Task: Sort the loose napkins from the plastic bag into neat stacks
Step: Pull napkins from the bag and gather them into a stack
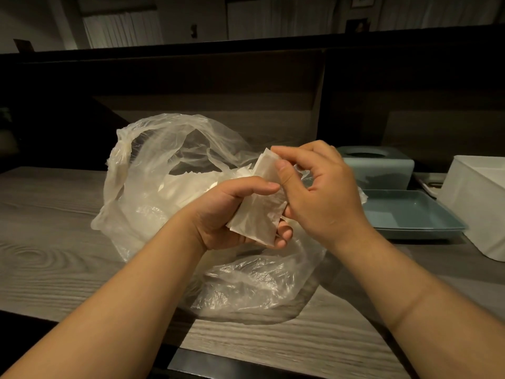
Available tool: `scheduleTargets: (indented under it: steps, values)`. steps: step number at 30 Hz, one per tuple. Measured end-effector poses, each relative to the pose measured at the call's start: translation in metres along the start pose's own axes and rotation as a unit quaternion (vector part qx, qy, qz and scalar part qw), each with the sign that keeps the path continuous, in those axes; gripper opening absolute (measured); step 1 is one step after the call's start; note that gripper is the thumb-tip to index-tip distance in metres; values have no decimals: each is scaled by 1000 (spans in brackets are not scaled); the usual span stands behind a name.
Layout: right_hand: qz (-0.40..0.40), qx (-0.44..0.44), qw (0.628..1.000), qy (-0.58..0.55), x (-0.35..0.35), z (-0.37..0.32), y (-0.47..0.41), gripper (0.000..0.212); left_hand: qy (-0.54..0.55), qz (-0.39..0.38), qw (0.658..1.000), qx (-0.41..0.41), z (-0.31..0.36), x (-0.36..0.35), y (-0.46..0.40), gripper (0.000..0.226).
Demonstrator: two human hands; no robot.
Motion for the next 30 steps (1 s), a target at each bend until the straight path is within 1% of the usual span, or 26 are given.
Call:
scheduleTargets:
  steps: [3, 6, 8, 11, 14, 17, 21, 25, 30]
  values:
    - [-8, -8, 1000, -5, -2, 2, 0, 26, 14, 1, 1000, 5, -1, 1, 0, 49]
    - [-9, -9, 1000, -11, -1, 1, 1, 30, 46, 1, 999, 14, -1, 1, 0, 36]
    - [-4, -4, 1000, -21, 1, -2, 0, 31, 31, 3, 999, 15, -2, -1, 0, 32]
    - [8, 8, 1000, -27, 3, -5, -1, 18, 21, 8, 999, 23, -3, -1, 0, 34]
    - [1, 11, 1000, -17, 2, -4, -2, 7, 25, 8, 999, 31, -3, 1, 0, 44]
    - [-13, 0, 1000, -3, -2, -1, -1, 11, 26, 13, 999, 40, -5, 4, -2, 49]
    - [-21, -22, 1000, -3, -4, 2, -1, 16, 26, 11, 999, 40, -6, 4, -2, 49]
    - [-22, -30, 999, -9, -4, 3, 0, 6, 26, 5, 999, 45, -7, 5, -2, 53]
    - [-17, -36, 999, -22, -3, 1, 0, 5, 21, -1, 999, 48, -8, 2, -1, 47]
Point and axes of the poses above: each hand's wrist, its own y-axis away from the middle knuckle, its own x-axis out of the back of the hand, z = x × y, the point moved 8 cm from there along -y, towards the middle knuckle, and after that the axes turned 14 degrees about x, right-handed, at the moved point
